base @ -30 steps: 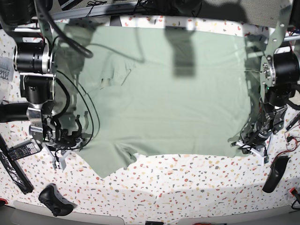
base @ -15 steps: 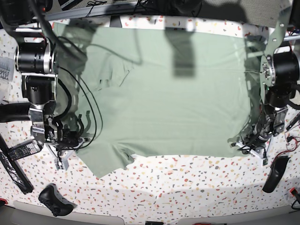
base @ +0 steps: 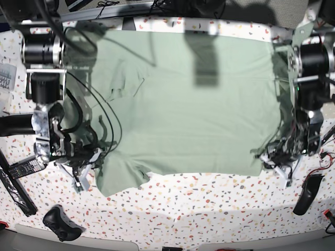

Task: Fold the T-shirt properly
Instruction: 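Lift the hem with both grippers and fold it over toward the collar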

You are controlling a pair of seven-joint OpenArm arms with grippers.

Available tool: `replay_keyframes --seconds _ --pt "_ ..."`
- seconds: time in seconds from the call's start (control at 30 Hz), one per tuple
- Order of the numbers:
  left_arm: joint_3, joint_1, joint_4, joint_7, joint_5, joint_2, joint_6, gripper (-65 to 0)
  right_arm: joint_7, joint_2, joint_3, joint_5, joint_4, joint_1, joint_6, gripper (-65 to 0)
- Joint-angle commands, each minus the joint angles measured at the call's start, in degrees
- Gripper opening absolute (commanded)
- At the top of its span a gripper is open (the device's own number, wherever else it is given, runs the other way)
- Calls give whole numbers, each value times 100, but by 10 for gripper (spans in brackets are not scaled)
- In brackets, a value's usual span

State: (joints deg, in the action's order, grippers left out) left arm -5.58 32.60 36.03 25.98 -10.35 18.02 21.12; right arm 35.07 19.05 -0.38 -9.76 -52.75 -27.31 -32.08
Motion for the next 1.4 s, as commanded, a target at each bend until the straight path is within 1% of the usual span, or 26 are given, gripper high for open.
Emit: replay_keyframes --seconds 0.0,0.1,0.2,0.37,0.43,0.6,0.73,0.87,0.97,1.07,1.13,1.17,1.2,1.27,1.3,1.33,1.37 --pt "-4 42 321 -63 -153 120 24 -650 -48 66 35 -247 -323 -37 -33 -650" --pt "-4 -525 1117 20 -566 289 37 -650 -13 66 160 -560 -1060 496 -33 -650" --pt "-4 -1078 2024 181 -1014 529 35 -650 22 63 376 -588 -1858 1049 -33 -650" --pt "-4 -1845 3510 581 -1698 944 35 -650 269 63 894 -588 -3082 1843 -33 -650" --pt "-4 -2120 4024 730 -1821 1060 35 -650 317 63 1132 -590 -3508 2124 -33 -650" --pt "-7 -2693 5012 994 -1821 1263 35 -650 431 63 1727 -588 -4354 2702 -114 -650" --pt "-109 -3014 5453 1270 -1818 1344 33 -650 570 63 2170 -590 -4721 3042 -304 -650" --pt "-326 -3220 5510 1491 -1821 1344 35 -650 684 61 2476 -592 -4771 3272 -501 -650" --pt "-459 -3344 5510 1808 -1823 1346 35 -650 704 61 2542 -592 -4771 3453 -520 -650" --pt "-487 -3484 5510 1858 -1823 1344 35 -650 708 61 2540 -638 -4771 3613 -520 -650" --pt "-487 -3563 5510 1843 -1825 1342 35 -650 883 63 2540 -798 -4771 3670 -522 -650" --pt "-487 -3593 5510 1838 -1823 1342 35 -650 1060 61 2540 -887 -4771 3670 -522 -650" --pt "-487 -3620 5510 1832 -1823 1344 35 -650 1261 63 2540 -975 -4771 3668 -522 -634" --pt "-487 -3646 5510 1838 -1823 1342 35 -650 1471 61 2540 -1043 -4771 3668 -522 -474" --pt "-487 -3652 5510 1834 -1823 1342 35 -650 1497 61 2540 -1040 -4771 3668 -522 -407" --pt "-487 -3641 5510 1832 -1825 1342 35 -650 1486 66 2540 -1040 -4771 3668 -522 -356" --pt "-487 -3641 5510 1810 -1825 1342 35 -650 1410 68 2540 -1038 -4771 3652 -522 -323"
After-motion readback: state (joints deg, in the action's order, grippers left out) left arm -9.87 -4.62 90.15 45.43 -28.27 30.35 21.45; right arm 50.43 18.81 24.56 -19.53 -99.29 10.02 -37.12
